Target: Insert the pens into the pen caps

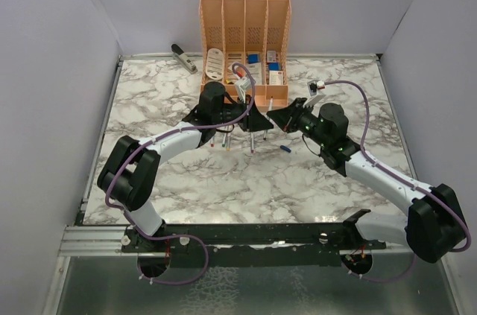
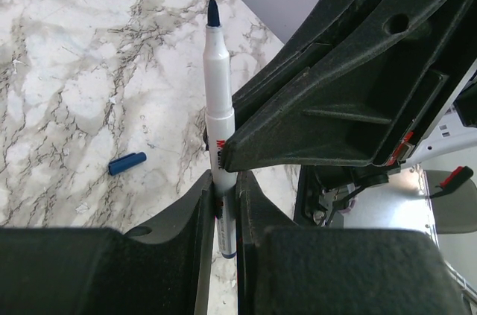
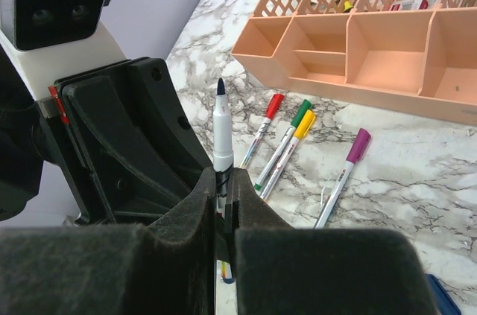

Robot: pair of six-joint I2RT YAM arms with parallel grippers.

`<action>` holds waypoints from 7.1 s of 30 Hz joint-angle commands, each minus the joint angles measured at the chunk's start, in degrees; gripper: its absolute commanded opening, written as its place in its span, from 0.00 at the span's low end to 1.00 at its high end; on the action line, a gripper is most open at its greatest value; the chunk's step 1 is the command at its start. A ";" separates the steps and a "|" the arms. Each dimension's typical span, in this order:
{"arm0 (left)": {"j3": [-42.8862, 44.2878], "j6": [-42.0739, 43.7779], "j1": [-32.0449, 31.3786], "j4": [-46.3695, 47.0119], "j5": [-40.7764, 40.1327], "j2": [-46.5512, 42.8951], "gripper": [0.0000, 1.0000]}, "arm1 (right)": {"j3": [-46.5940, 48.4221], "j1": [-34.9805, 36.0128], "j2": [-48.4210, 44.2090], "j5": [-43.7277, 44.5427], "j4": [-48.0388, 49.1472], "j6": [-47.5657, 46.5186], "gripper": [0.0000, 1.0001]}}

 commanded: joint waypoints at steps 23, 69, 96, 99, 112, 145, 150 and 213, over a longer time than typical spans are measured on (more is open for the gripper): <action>-1.38 18.23 0.08 -26.22 -12.57 -5.39 0.00 | 13.52 0.13 3.76 22.81 -36.86 -18.37 0.40; -2.62 16.13 0.43 -24.09 -8.79 -3.90 0.00 | 18.90 0.13 29.37 15.72 -43.97 -31.25 0.50; -3.92 15.81 1.45 -23.56 -8.15 -4.69 0.00 | 18.73 0.13 34.99 13.91 -44.98 -27.61 0.28; -4.20 15.69 1.59 -23.32 -8.15 -4.76 0.00 | 18.40 0.08 35.11 13.30 -45.83 -27.01 0.29; -4.39 15.48 1.88 -23.07 -7.89 -4.73 0.00 | 16.19 0.13 34.24 12.15 -47.87 -25.41 0.31; -4.37 14.65 2.28 -21.37 -6.96 -3.64 0.00 | 15.96 0.13 34.28 10.21 -54.90 -19.81 0.33; -4.05 14.72 2.44 -21.45 -6.83 -3.37 0.00 | 16.58 0.21 35.30 10.78 -56.02 -19.39 0.30; -3.78 8.00 -3.24 -7.22 -1.37 -4.18 0.00 | 1.04 0.22 -6.37 6.90 -1.58 -8.47 0.01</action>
